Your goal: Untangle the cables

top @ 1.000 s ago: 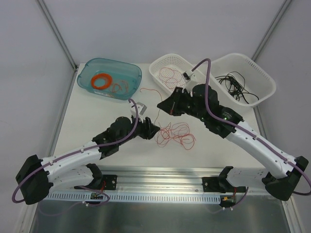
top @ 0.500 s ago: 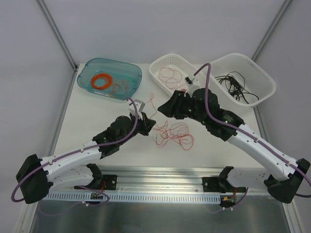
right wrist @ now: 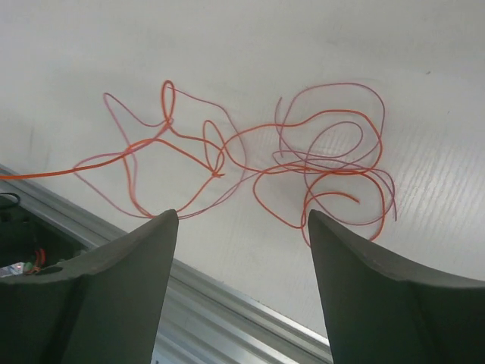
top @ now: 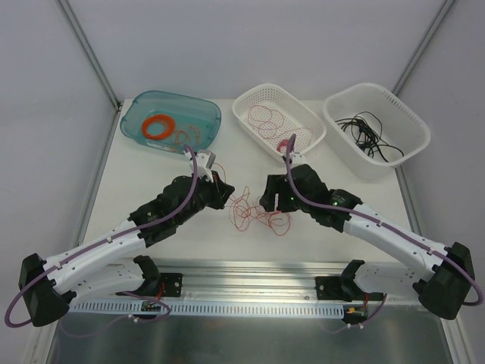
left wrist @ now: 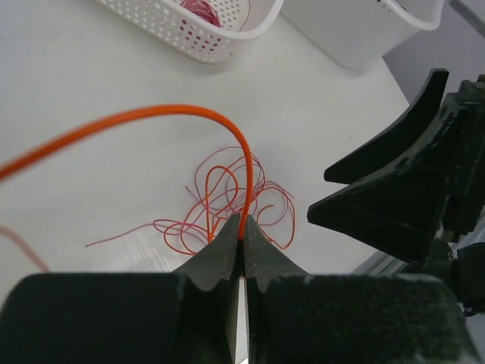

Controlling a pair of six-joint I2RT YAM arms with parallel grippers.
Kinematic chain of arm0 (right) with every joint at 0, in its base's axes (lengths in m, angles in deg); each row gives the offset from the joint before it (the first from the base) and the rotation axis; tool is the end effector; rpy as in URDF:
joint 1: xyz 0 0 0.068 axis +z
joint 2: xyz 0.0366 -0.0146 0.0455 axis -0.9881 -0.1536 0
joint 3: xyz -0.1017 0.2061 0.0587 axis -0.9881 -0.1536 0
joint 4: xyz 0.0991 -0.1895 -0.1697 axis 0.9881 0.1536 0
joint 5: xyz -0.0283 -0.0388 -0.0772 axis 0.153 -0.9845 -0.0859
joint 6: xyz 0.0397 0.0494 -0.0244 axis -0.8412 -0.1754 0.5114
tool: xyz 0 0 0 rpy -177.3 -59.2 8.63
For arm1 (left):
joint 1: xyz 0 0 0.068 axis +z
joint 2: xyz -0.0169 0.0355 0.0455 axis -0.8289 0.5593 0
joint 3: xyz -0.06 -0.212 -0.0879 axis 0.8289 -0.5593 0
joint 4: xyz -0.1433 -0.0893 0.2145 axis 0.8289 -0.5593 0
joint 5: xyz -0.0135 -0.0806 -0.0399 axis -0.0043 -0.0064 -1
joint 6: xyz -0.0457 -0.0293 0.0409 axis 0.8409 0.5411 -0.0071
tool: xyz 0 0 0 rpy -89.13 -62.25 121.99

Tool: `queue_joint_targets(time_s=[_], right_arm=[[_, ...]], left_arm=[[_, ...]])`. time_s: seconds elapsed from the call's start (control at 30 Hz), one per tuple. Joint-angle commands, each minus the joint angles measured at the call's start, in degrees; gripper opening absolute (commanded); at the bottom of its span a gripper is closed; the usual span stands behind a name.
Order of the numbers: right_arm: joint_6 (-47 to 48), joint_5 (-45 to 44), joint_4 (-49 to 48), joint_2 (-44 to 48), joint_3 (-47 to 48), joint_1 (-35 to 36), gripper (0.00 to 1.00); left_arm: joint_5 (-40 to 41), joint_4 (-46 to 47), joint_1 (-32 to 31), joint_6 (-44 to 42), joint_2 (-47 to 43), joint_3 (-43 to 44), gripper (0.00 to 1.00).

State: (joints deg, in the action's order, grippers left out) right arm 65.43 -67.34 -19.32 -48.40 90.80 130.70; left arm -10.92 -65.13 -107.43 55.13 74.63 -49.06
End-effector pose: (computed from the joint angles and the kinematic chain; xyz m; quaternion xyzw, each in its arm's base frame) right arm 0.1937 0.2151 0.2576 -0.1874 0.8579 0.2204 0.4248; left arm 0.1770 -0.2035 0.2808 0.0888 0.7555 -0.3466 0.5489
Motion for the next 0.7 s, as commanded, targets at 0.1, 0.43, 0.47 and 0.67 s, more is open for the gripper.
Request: queue_joint_targets(time_s=[0.1, 0.43, 0.47, 0.67], right_arm=[[6.99, 5.93, -20.36, -5.67, -7.06, 0.21, 0.69], [10.69, 15.79, -36.3, -15.87, -9.09, 0.47, 0.63], [10.78, 15.61, -36.56, -16.4, -9.09, 0.47, 0.61], [11.39, 15.0, -36.31, -17.55, -9.97, 0.38, 0.31]], left_arm=[[0.78, -3.95, -0.42, 3.3, -0.68, 3.57, 0.0], [2.63, -5.45, -0.5, 5.32, -1.21, 4.53, 0.0], [3.06, -5.62, -0.42, 5.23, -1.3, 4.62, 0.0], [6.22, -7.64, -0.42, 4.01, -2.0, 5.94, 0.0]])
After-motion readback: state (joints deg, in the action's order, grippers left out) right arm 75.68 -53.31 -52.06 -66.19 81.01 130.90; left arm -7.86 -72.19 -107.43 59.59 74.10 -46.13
